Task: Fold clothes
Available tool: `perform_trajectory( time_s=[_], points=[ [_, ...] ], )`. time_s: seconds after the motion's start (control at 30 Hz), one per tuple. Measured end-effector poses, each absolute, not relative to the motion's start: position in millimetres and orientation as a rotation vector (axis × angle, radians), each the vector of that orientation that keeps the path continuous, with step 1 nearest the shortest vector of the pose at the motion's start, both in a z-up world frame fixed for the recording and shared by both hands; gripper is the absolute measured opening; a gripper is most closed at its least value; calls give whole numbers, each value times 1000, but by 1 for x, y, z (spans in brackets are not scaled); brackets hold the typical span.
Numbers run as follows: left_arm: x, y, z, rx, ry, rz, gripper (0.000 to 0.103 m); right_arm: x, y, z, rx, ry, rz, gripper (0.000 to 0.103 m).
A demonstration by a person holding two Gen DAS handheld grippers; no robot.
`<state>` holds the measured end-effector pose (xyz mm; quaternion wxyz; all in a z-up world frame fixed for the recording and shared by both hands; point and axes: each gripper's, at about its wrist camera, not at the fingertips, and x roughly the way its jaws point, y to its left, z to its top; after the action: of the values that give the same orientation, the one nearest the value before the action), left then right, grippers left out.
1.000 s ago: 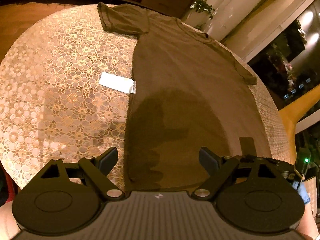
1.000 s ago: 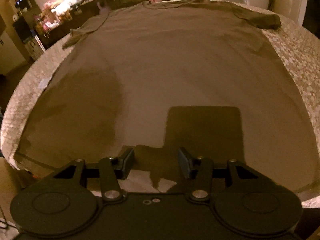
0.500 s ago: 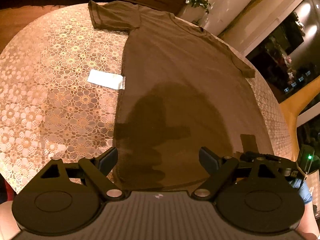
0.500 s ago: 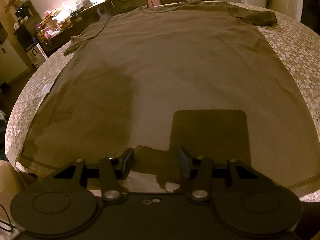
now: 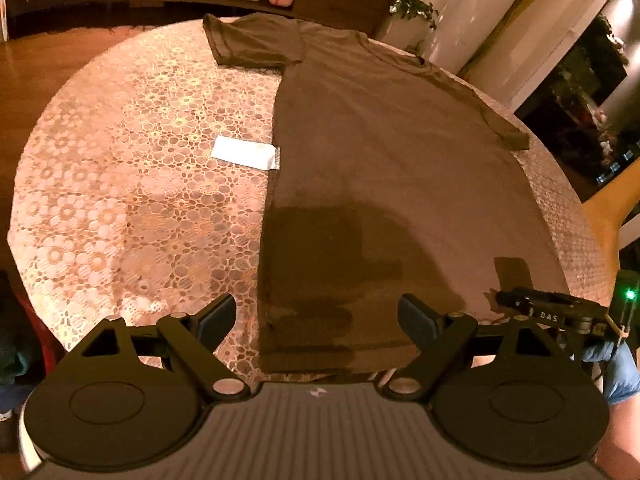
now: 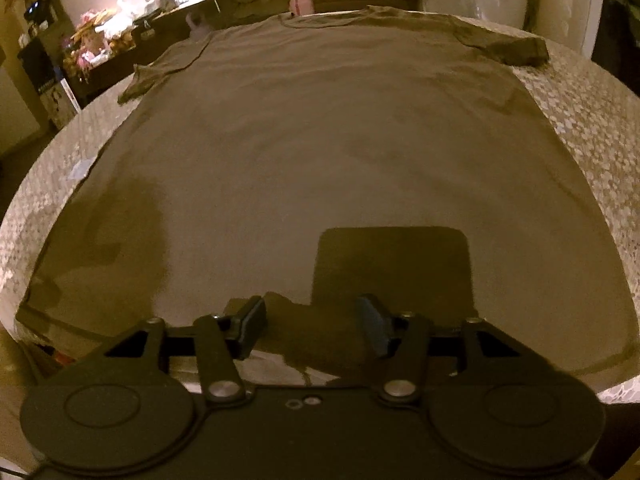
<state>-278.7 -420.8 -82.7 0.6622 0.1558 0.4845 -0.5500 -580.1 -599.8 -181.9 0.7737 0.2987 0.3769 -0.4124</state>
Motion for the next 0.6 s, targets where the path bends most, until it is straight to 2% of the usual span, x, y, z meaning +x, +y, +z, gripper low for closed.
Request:
perform_trajectory(
  time_s=[0.37,0.6],
  points=[
    [-288,-410,-68,376,1055,-1262,89,-577,-604,-181,652,833,-890,103],
    [-254,-461,-53,435,1015,-1292,89,-573,-624,-161,618,834,-843,103]
  ],
)
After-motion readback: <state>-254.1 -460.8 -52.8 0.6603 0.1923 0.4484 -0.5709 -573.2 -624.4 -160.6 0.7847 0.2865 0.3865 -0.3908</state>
